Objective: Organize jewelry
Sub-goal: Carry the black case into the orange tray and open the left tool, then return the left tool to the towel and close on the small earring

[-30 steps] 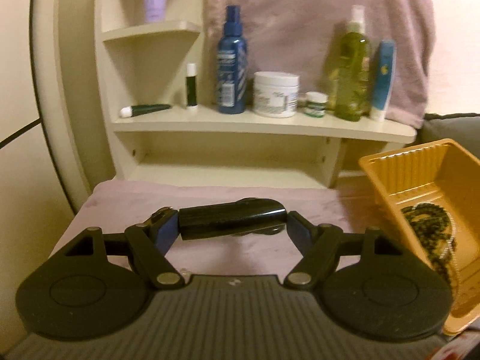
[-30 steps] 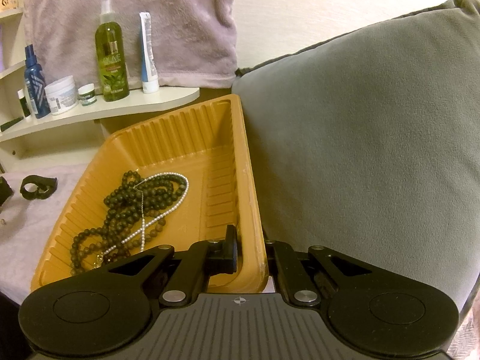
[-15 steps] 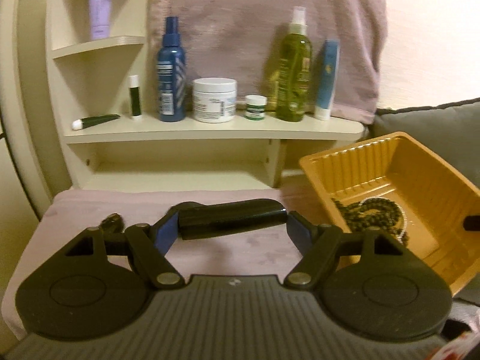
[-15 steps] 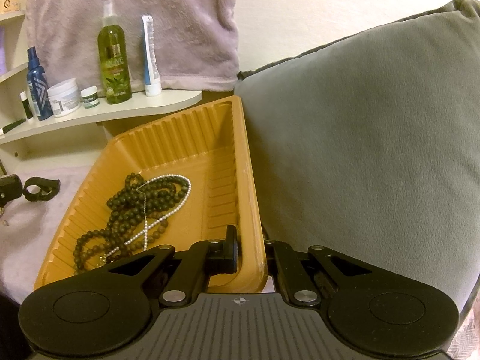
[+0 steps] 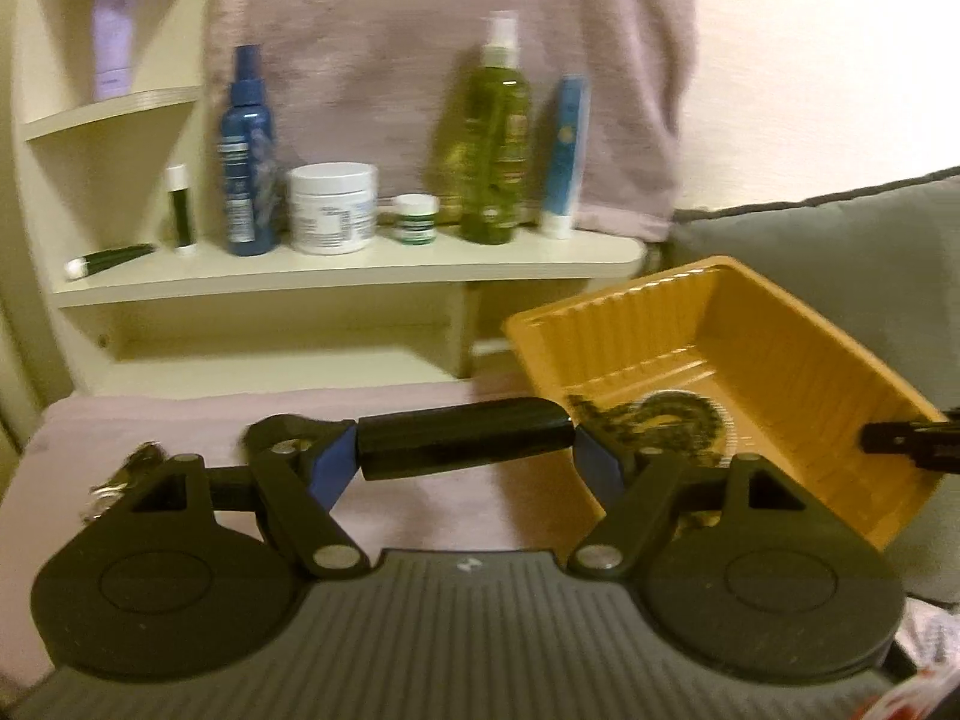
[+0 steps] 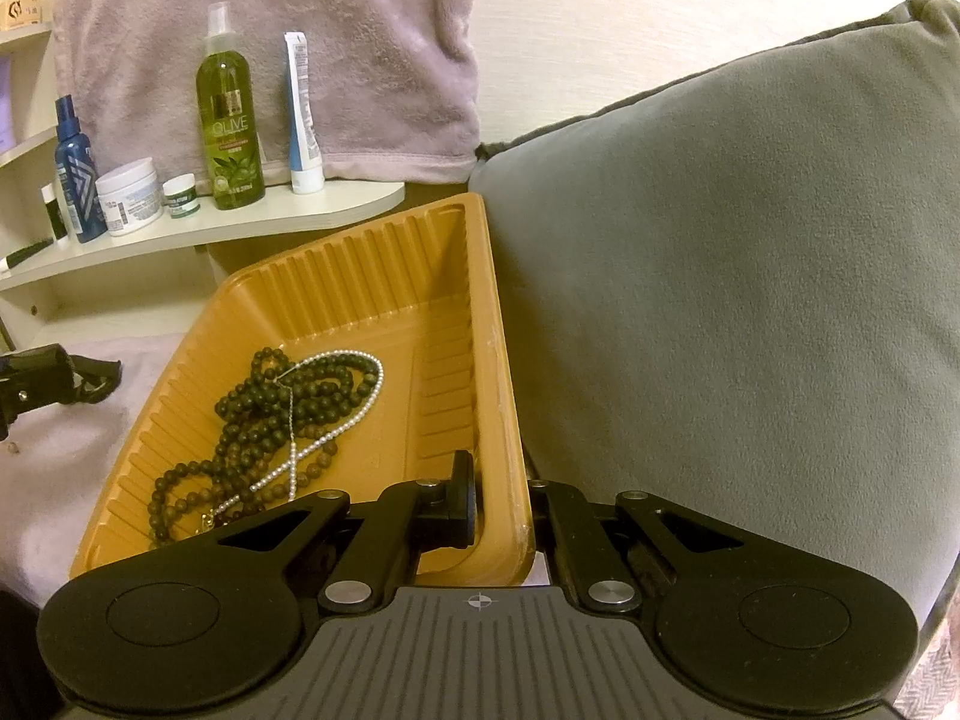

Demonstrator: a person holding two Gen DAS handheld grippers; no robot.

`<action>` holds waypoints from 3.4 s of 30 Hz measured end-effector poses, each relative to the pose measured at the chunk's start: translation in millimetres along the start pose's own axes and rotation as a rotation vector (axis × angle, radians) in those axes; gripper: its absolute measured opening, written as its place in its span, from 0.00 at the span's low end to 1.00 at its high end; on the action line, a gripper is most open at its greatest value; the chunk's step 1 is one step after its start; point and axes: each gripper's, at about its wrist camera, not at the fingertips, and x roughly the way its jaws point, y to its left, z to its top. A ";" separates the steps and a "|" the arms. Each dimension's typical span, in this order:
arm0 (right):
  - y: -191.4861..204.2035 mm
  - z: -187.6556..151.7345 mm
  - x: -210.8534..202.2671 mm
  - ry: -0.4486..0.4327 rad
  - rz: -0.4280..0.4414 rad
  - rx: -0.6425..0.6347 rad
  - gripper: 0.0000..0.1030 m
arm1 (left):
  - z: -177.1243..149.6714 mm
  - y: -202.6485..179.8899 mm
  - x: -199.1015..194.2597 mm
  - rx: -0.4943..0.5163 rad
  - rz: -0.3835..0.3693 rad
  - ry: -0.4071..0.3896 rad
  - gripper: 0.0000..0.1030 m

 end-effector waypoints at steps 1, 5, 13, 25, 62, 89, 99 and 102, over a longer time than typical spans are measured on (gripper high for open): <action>0.1 0.0 -0.1 0.000 0.000 0.000 0.05 | 0.5 -2.8 0.8 0.009 -0.028 0.003 0.73; 0.0 0.0 0.1 0.000 0.000 0.001 0.05 | 2.2 -18.0 4.3 0.068 -0.134 0.013 0.73; 1.1 0.3 -0.5 0.001 0.000 0.005 0.05 | -2.1 -53.7 14.2 0.192 -0.295 0.054 0.73; 1.3 0.6 -0.8 0.001 0.000 0.005 0.05 | -11.7 -68.5 24.9 0.258 -0.379 0.104 0.73; 1.1 1.0 -1.8 -0.004 0.001 0.003 0.05 | -33.8 57.8 -28.9 0.047 0.081 0.032 0.78; 1.6 0.3 1.1 0.003 -0.006 -0.008 0.05 | -60.7 100.9 18.6 0.043 0.317 0.128 0.38; 1.2 0.7 3.7 0.005 -0.010 -0.013 0.05 | -60.5 101.9 24.5 0.036 0.313 0.128 0.23; 0.7 0.8 3.9 0.006 -0.009 -0.012 0.05 | -60.8 100.6 24.9 0.043 0.309 0.129 0.19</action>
